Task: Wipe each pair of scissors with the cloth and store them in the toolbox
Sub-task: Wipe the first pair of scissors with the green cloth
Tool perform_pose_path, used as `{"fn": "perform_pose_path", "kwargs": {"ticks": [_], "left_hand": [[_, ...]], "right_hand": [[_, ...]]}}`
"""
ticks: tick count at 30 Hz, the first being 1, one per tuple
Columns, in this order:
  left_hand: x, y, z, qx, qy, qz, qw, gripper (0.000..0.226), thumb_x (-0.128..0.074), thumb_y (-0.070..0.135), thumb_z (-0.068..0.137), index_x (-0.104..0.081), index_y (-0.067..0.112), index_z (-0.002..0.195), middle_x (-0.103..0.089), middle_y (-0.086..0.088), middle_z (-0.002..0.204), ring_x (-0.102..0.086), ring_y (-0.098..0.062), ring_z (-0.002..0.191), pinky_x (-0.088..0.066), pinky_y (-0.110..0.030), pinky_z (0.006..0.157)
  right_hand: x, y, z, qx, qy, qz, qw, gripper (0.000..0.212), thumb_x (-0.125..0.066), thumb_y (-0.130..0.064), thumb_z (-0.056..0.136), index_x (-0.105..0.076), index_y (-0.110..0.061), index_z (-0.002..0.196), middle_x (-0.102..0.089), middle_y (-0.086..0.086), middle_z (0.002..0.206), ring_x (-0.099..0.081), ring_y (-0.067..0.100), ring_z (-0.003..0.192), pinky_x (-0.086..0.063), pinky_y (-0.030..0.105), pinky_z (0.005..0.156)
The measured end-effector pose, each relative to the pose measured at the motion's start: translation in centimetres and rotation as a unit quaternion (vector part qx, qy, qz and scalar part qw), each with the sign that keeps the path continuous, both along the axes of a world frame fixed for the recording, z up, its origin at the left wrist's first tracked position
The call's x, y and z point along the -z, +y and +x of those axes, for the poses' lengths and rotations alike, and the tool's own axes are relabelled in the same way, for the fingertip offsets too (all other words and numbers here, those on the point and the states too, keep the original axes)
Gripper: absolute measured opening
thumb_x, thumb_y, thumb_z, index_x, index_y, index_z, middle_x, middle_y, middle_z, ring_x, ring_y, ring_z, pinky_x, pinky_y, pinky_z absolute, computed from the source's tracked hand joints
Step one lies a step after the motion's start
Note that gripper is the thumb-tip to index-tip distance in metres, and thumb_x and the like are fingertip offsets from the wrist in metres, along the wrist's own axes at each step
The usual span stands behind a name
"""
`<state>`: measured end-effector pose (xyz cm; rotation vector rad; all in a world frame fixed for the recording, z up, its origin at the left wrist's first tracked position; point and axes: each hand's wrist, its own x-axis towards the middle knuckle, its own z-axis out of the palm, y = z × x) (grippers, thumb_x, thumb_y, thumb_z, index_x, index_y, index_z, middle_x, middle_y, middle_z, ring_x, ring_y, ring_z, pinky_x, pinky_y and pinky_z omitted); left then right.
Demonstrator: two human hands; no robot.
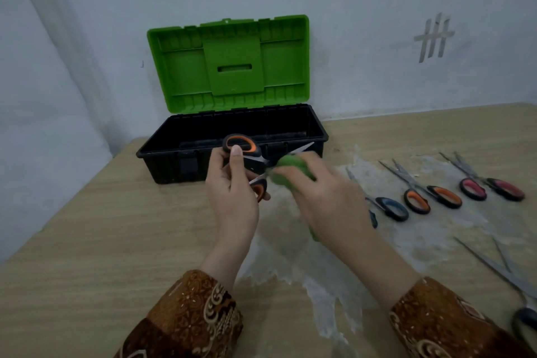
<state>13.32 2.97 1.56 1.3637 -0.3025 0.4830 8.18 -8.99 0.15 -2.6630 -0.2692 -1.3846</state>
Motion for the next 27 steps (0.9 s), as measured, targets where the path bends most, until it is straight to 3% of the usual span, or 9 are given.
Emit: {"fn": "perform_pose_path", "kwargs": {"ticks": [3,5,8,11,14,17,22,27], "left_hand": [[-0.1,-0.3,-0.3,0.01,-0.003,-0.002,1.0,0.023,-0.041,0.025,0.104,-0.052,0.011,0.089,-0.045,-0.008,0.054,-0.047,-0.021,0.041,-0.047,-0.031,0.037],[0.0,-0.4,-0.4,0.005,-0.035,0.014,0.999,0.022,-0.042,0.025,0.104,-0.052,0.014,0.087,-0.046,-0.003,0.055,-0.047,-0.019,0.044,-0.047,-0.033,0.039],[0.1,-0.3,-0.3,-0.011,-0.063,0.033,0.997,0.021,-0.043,0.022,0.103,-0.052,0.014,0.086,-0.045,0.002,0.057,-0.045,-0.011,0.046,-0.042,-0.024,0.041],[0.0,-0.4,-0.5,-0.004,-0.06,0.019,0.998,0.02,-0.042,0.024,0.103,-0.051,0.018,0.086,-0.045,-0.01,0.057,-0.048,-0.03,0.049,-0.048,-0.037,0.042],[0.2,-0.4,-0.3,-0.016,-0.068,0.016,0.997,0.022,-0.043,0.024,0.103,-0.05,0.02,0.083,-0.044,0.007,0.057,-0.042,-0.013,0.05,-0.039,-0.028,0.047],[0.3,-0.2,-0.2,-0.016,-0.064,0.017,0.998,0.024,-0.043,0.026,0.103,-0.05,0.021,0.081,-0.044,0.011,0.058,-0.041,-0.011,0.053,-0.036,-0.029,0.051],[-0.5,-0.1,-0.1,-0.014,0.015,-0.073,0.997,0.024,-0.041,0.028,0.103,-0.05,0.012,0.087,-0.049,-0.01,0.057,-0.049,-0.024,0.045,-0.044,-0.023,0.039],[-0.6,1.1,0.5,-0.038,0.016,-0.076,0.996,0.025,-0.039,0.031,0.103,-0.05,0.012,0.091,-0.05,-0.014,0.061,-0.051,-0.03,0.047,-0.042,-0.019,0.039]], "right_hand": [[-0.4,-0.7,-0.3,0.031,-0.026,0.035,0.999,0.027,-0.071,-0.01,0.084,-0.068,-0.016,0.109,-0.063,0.009,0.107,-0.062,0.025,0.078,-0.052,0.031,0.049],[0.0,0.0,-0.4,-0.003,-0.039,0.0,0.999,0.028,-0.072,-0.011,0.084,-0.069,-0.017,0.111,-0.063,0.009,0.108,-0.062,0.023,0.081,-0.052,0.03,0.052],[0.3,1.0,-0.2,-0.011,-0.024,-0.039,0.999,0.029,-0.07,-0.012,0.084,-0.068,-0.021,0.111,-0.064,0.005,0.11,-0.059,0.019,0.084,-0.049,0.025,0.055],[-0.1,1.0,-0.2,0.037,-0.035,-0.021,0.998,0.024,-0.066,-0.012,0.087,-0.069,-0.023,0.109,-0.064,0.004,0.109,-0.059,0.019,0.081,-0.044,0.023,0.05],[0.2,1.8,-0.4,0.0,-0.055,-0.038,0.998,0.021,-0.062,-0.012,0.09,-0.068,-0.02,0.109,-0.064,0.005,0.112,-0.059,0.021,0.09,-0.049,0.026,0.056],[0.3,2.1,-0.2,-0.039,-0.051,-0.051,0.997,0.022,-0.061,-0.009,0.091,-0.067,-0.019,0.109,-0.063,0.005,0.113,-0.059,0.022,0.092,-0.052,0.027,0.057],[-0.1,-0.6,0.4,0.053,-0.042,-0.01,0.998,0.026,-0.072,-0.009,0.083,-0.07,-0.022,0.105,-0.065,0.006,0.108,-0.061,0.023,0.078,-0.047,0.026,0.046],[0.5,-3.2,0.7,0.113,0.008,0.069,0.991,0.026,-0.069,-0.009,0.084,-0.068,-0.019,0.107,-0.063,0.009,0.107,-0.062,0.029,0.077,-0.049,0.03,0.045]]}}
